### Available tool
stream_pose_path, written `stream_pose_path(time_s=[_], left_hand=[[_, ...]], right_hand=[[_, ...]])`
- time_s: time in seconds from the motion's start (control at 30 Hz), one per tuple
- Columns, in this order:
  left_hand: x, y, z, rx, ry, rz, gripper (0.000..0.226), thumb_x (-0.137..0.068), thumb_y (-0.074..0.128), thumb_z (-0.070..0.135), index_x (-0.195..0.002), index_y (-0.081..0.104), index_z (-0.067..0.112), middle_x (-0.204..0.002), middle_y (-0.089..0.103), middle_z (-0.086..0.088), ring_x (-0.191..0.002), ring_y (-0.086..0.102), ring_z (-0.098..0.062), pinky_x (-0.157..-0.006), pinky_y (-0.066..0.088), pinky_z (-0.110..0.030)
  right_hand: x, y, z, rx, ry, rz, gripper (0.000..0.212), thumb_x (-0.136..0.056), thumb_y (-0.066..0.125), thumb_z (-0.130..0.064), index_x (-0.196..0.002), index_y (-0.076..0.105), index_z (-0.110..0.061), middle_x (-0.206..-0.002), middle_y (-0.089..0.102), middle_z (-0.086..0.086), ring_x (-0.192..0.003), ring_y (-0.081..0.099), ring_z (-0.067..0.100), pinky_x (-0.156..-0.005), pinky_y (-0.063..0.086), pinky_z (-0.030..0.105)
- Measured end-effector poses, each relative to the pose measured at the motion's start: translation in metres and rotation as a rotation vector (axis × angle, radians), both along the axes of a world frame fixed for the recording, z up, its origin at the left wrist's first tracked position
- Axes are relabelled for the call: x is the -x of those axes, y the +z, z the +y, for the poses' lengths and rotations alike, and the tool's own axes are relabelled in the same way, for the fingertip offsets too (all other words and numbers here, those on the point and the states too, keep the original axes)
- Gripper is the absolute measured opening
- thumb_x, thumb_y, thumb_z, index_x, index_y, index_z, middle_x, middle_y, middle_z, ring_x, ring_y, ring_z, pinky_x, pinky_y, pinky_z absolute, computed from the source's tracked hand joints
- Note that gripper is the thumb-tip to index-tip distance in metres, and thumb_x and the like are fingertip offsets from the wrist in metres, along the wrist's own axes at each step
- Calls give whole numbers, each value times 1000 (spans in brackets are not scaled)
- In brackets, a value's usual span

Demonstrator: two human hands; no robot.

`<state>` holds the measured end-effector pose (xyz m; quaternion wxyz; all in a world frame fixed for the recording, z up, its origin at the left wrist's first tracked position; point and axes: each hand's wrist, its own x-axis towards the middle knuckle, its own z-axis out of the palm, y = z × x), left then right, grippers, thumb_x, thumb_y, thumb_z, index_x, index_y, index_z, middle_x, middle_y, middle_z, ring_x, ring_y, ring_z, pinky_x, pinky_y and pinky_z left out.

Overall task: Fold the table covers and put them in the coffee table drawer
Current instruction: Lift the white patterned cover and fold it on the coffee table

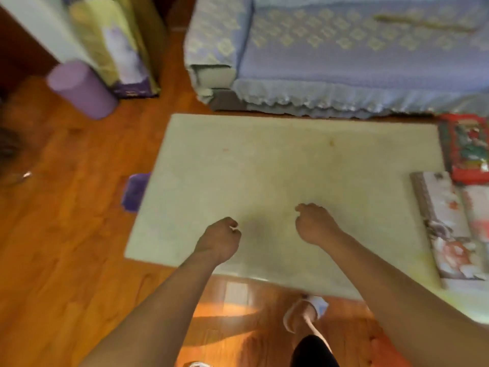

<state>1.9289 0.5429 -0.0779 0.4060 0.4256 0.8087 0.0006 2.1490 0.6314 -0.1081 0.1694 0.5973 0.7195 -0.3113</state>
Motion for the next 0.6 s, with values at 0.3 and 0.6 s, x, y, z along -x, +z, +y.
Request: stream_pose_path(time_s=[0.3,0.6], left_hand=[[318,190,-288,-251,384,204,17,-103,50,29,-98,66,25,-90,70,-2,-81,68,-25,-61,45,-30],[498,360,-503,-671,829,347,18,-103,53,32,-113,68,30,-109,68,11,-104,65,-13,-91,51,-35]], right_hand=[[376,194,-173,-181,655,169,28,-101,46,-28,-122,61,-16,-134,61,7,-122,57,30,-93,47,31],[646,369,-327,-360,948,453,33,-100,50,-39,-127,61,-24,-133,64,5,-118,59,29,-94,49,37]])
